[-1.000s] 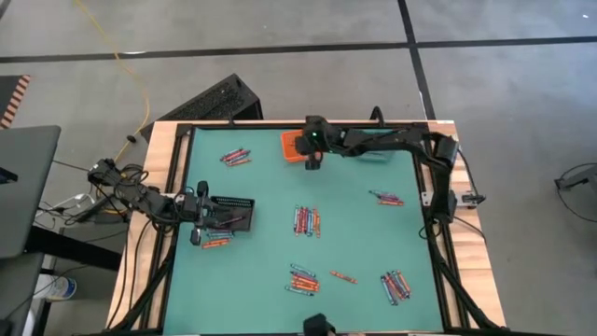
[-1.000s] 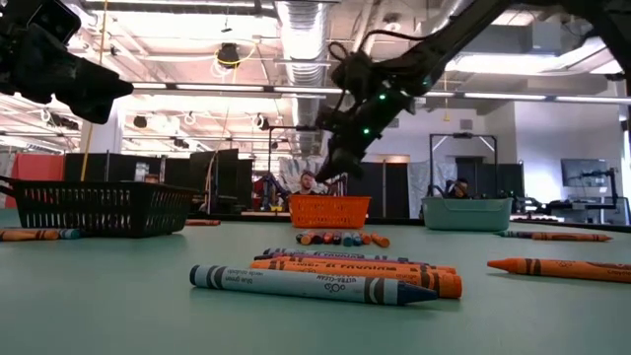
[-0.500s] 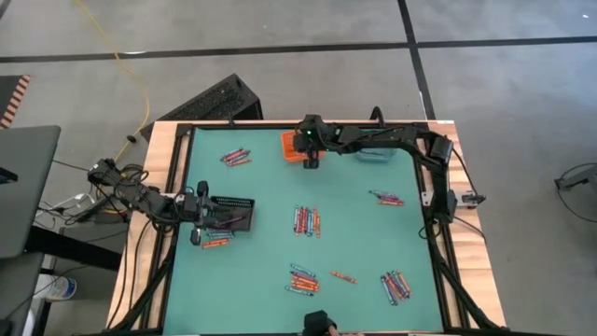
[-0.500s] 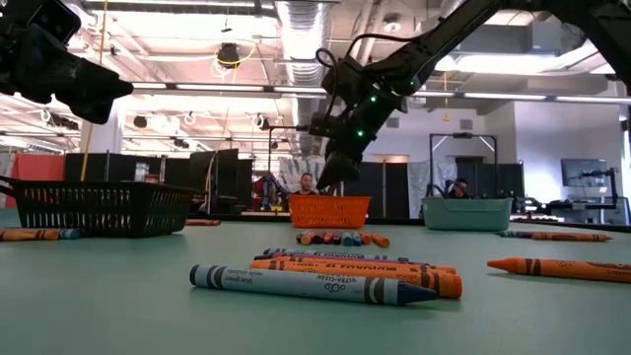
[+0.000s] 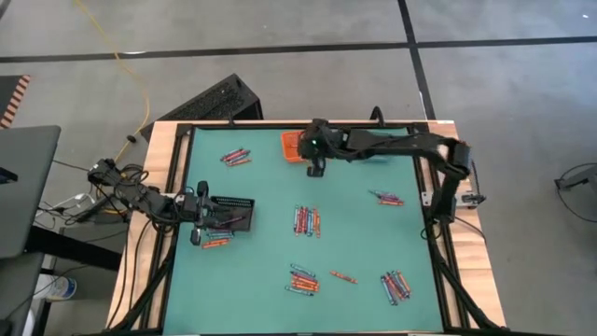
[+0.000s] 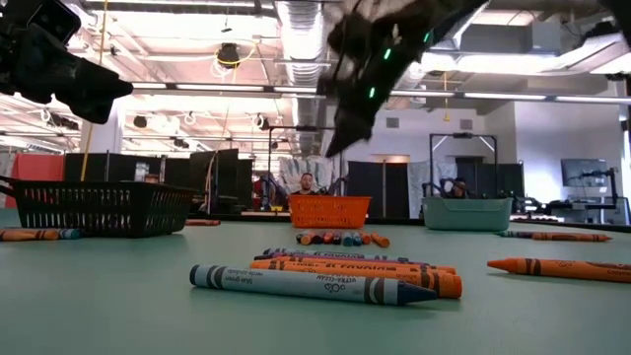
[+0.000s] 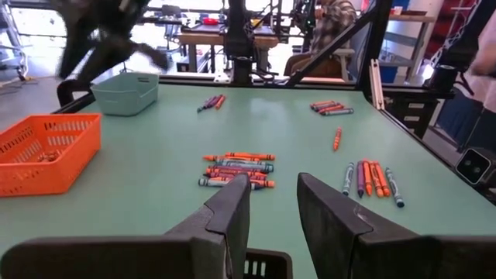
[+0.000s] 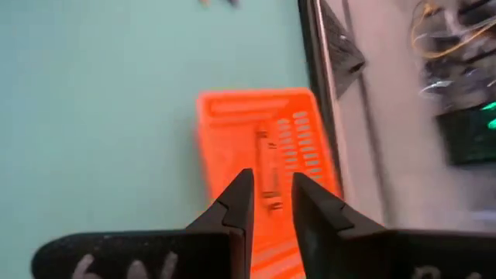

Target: Sort crayons

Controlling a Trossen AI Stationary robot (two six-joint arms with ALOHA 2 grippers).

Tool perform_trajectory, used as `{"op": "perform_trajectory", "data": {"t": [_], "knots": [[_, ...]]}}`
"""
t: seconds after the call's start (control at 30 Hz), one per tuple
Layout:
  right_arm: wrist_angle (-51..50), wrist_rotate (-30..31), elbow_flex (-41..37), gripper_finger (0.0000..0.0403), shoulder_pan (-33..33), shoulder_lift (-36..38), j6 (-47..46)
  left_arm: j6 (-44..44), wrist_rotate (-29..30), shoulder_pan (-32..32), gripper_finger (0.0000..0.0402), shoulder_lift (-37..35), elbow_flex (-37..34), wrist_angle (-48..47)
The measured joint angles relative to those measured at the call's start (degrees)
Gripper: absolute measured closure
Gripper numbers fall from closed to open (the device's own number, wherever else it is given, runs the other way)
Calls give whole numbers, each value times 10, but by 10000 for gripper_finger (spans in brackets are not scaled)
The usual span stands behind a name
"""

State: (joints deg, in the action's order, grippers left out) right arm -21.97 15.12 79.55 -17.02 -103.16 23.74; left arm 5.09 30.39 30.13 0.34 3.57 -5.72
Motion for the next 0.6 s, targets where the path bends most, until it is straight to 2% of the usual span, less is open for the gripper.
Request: {"op": "perform_trajectory", "data": {"t": [0.13,0.23,0.33,0.6], "knots": [[-39,-93,0,319,52,50,-203,1,1,0,304,0,0,0],[-60,-148,0,319,100,60,-296,1,1,0,304,0,0,0],[-76,-155,0,319,161,53,-342,1,1,0,304,0,0,0],[-106,-157,-1,319,335,7,-360,0,2,0,304,0,0,0]]}}
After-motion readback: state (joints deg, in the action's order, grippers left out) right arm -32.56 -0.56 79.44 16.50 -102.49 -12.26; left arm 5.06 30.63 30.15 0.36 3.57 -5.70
